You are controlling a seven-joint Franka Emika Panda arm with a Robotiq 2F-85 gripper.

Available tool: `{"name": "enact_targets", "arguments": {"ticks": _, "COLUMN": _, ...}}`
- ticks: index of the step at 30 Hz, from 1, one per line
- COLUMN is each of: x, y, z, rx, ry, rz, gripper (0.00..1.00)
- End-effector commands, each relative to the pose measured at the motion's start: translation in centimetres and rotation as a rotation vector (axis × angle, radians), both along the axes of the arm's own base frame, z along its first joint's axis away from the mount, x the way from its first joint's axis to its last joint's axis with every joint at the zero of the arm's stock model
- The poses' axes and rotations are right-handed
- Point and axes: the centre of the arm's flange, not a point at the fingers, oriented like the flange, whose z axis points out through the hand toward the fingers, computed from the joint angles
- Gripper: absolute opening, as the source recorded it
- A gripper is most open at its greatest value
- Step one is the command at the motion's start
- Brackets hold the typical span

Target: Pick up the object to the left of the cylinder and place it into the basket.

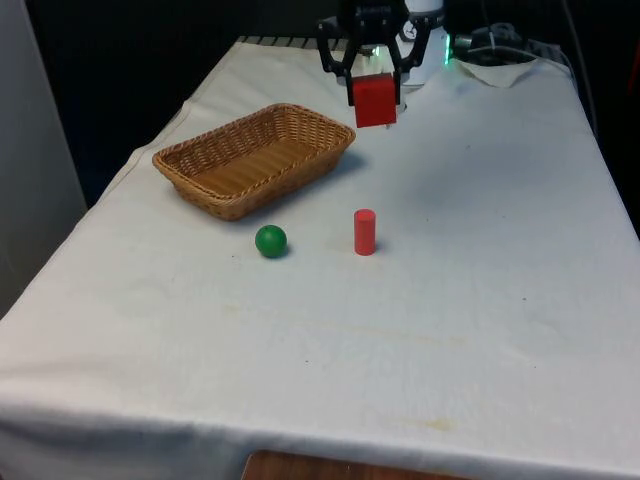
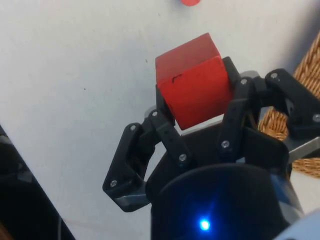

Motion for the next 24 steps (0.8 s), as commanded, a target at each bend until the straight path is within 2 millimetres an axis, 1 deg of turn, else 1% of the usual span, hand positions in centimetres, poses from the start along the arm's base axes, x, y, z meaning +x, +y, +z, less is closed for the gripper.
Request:
{"name": "enact_targets", "arguments": {"ticks": 1, "x": -0.4, "y": -0.5, "z": 0.0, "rx": -0.007, "ry": 0.003, "rz": 0.000, "gripper": 0.03}}
{"name": "enact_targets", "arguments": {"ticks": 2, "x": -0.4, "y": -0.5, "z": -0.2, "rx": 0.002, "ry": 0.004, "rz": 0.000, "gripper": 0.03}}
{"name": "enact_targets", "arguments": {"ticks": 3, "x": -0.8, "y": -0.9, "z": -0.1, "rx": -0.005, "ry": 0.005, "rz": 0.001, "gripper": 0.03}}
{"name": "enact_targets", "arguments": {"ticks": 10, "x": -2.0, "y": -2.3, "z": -0.3, "rx": 0.001, "ry": 0.012, "rz": 0.011, "gripper": 0.03}}
{"name": "enact_targets", "arguments": {"ticks": 11, "x": -1.9, "y": -2.1, "z": -0.4, "rx": 0.011, "ry": 0.013, "rz": 0.011, "gripper": 0.03}}
{"name": "enact_targets", "arguments": {"ticks": 13, "x": -2.6, "y": -2.9, "z": -0.4, "rx": 0.001, "ry": 0.016, "rz": 0.016, "gripper": 0.03}}
{"name": "enact_targets", "arguments": {"ticks": 19, "x": -3.6, "y": -4.4, "z": -0.7, "rx": -0.004, "ry": 0.027, "rz": 0.030, "gripper": 0.03}}
{"name": "enact_targets", "arguments": {"ticks": 20, "x": -3.7, "y": -4.6, "z": -0.8, "rx": -0.005, "ry": 0.029, "rz": 0.031, "gripper": 0.03}}
{"name": "enact_targets", "arguments": {"ticks": 21, "x": -3.5, "y": -4.3, "z": -0.8, "rx": 0.005, "ry": 0.027, "rz": 0.030, "gripper": 0.03}}
{"name": "enact_targets", "arguments": {"ticks": 24, "x": -3.8, "y": -5.2, "z": -1.0, "rx": -0.013, "ry": 0.034, "rz": 0.037, "gripper": 0.03}}
